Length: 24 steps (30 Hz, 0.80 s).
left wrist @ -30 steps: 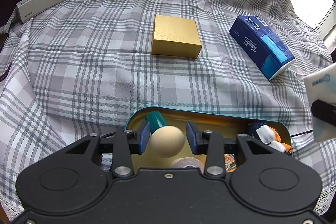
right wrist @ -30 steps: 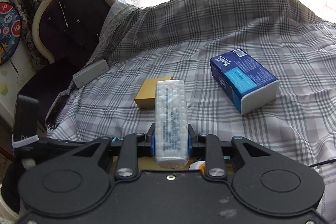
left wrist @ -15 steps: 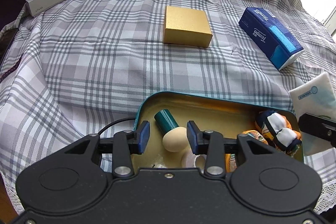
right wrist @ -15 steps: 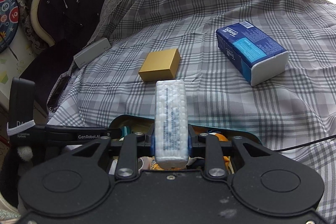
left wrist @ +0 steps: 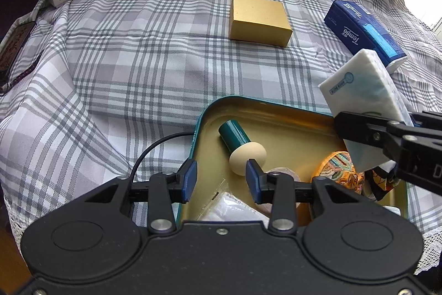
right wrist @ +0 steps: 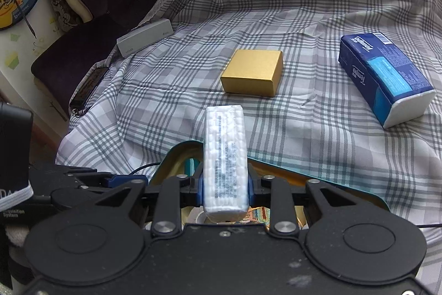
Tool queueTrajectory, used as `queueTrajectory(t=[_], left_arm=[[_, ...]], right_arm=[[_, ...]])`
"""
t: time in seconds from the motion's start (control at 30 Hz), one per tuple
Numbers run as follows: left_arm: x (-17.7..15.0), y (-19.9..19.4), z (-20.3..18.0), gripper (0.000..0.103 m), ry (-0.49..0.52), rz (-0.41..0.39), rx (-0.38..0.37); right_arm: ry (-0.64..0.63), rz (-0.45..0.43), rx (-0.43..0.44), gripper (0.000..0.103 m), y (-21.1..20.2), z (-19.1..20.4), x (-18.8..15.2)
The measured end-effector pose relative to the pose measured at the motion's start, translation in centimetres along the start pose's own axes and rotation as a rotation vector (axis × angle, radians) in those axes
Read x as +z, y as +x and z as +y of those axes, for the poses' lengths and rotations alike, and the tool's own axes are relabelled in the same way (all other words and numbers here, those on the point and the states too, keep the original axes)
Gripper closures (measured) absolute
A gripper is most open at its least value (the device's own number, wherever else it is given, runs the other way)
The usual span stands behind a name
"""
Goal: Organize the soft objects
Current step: 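Open the left gripper over the tray while the right releases the white packet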
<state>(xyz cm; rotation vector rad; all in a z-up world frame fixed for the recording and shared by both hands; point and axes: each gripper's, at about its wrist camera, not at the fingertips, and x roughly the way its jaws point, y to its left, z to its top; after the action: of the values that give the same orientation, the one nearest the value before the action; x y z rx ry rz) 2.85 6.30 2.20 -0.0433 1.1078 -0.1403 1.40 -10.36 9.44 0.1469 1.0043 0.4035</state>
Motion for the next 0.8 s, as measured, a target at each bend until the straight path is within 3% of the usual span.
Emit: queueTrajectory(t=[0.17,0.8], left_arm=[[-0.1,0.1,0.5,0.063,-0.014,0.004,0.0],[-0.2,-1.6,-0.5,0.063,0.011,-0.037,0.015]], right_arm=[[-0.008,0.007,0.0,0.067,0.9,0.2,0.5],[0.011,-0.003,-0.092,0.067,-1.1,-1.4,-0.9]])
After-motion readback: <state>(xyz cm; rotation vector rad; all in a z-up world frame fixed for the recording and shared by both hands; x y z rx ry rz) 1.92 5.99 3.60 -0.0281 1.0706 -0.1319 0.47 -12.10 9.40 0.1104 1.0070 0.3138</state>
